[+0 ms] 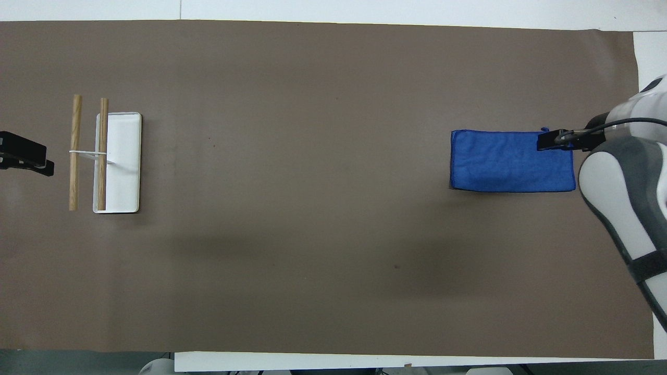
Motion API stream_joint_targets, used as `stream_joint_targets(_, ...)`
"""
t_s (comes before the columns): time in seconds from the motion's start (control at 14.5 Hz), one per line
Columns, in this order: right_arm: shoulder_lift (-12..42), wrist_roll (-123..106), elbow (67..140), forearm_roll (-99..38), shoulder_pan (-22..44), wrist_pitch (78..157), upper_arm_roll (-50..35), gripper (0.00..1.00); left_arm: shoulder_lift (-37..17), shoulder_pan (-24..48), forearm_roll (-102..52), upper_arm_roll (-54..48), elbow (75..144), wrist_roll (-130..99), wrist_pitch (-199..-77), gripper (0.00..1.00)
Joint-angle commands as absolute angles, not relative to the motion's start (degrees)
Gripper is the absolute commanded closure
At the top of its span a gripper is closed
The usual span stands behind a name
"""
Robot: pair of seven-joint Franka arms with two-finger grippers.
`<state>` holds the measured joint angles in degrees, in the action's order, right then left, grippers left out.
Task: Right arm passes towel to left arm to hang
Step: 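Reach the right gripper down to the blue towel's edge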
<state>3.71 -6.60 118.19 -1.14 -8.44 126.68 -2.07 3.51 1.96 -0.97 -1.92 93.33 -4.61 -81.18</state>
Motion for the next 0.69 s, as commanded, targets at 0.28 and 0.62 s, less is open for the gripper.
stream_joint_targets(0.28, 10.0, -11.2, 124.6, -0.9, -9.7, 140.2, -2.9, 0.02, 4.9, 2.1, -1.5, -1.5, 95.0, -4.2, -82.0, 0.0)
stream_joint_targets(0.62, 12.4, -10.9, 124.6, -0.9, -9.5, 141.1, -2.9, 0.07, 4.9, 2.1, -1.5, -1.5, 95.0, -4.2, -82.0, 0.0)
